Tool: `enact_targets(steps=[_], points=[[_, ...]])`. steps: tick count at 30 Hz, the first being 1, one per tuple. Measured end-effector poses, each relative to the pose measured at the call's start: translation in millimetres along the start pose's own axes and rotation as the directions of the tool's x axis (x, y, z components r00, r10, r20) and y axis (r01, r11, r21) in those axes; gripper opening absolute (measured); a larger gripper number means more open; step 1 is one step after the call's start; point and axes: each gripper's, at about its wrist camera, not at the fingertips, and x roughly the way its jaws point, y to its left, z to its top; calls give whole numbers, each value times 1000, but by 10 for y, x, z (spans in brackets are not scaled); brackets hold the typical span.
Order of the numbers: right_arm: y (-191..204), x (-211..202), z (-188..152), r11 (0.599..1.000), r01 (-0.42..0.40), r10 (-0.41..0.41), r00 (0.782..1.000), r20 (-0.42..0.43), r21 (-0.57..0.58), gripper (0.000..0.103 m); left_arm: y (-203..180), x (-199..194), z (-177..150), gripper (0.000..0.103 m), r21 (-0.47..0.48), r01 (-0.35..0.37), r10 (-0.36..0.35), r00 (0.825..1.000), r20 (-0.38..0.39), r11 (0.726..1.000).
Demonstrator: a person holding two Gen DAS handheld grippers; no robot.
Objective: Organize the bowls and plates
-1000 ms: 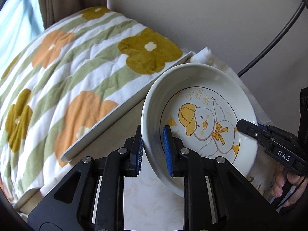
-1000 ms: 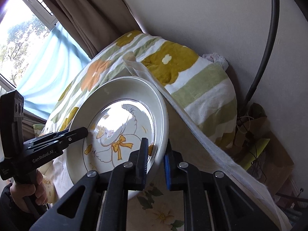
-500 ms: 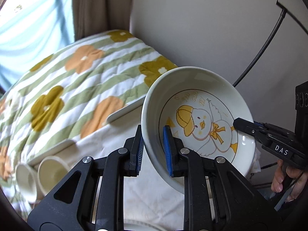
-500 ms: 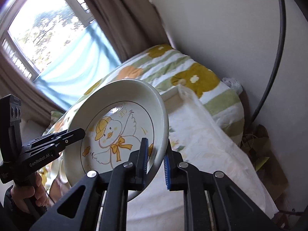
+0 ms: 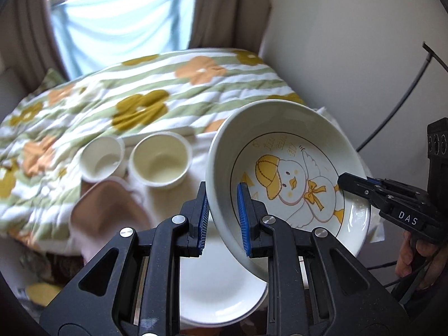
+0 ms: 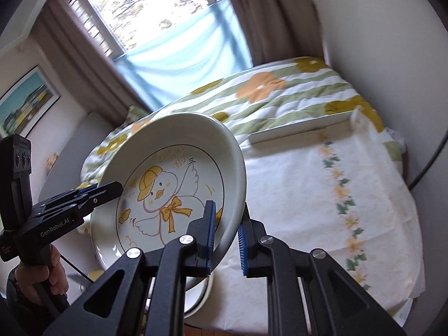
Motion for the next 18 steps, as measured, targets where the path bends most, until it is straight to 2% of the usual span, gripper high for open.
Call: enact_targets(steps=[8,13,18], points=[[265,424,-368,991,-83,69,989,-132,-104,14,399,18,-703,17,-161,-72,60,996,-73,984],[252,694,-592,984,-105,73,975,-209,-145,14,555,256,-1044,17,-213,-90,65,991,-119,973],[222,921,-755,979,-104,58,968,-244,-178,14,637,485,-1309,17,-245,-96,57,986,-160,965]])
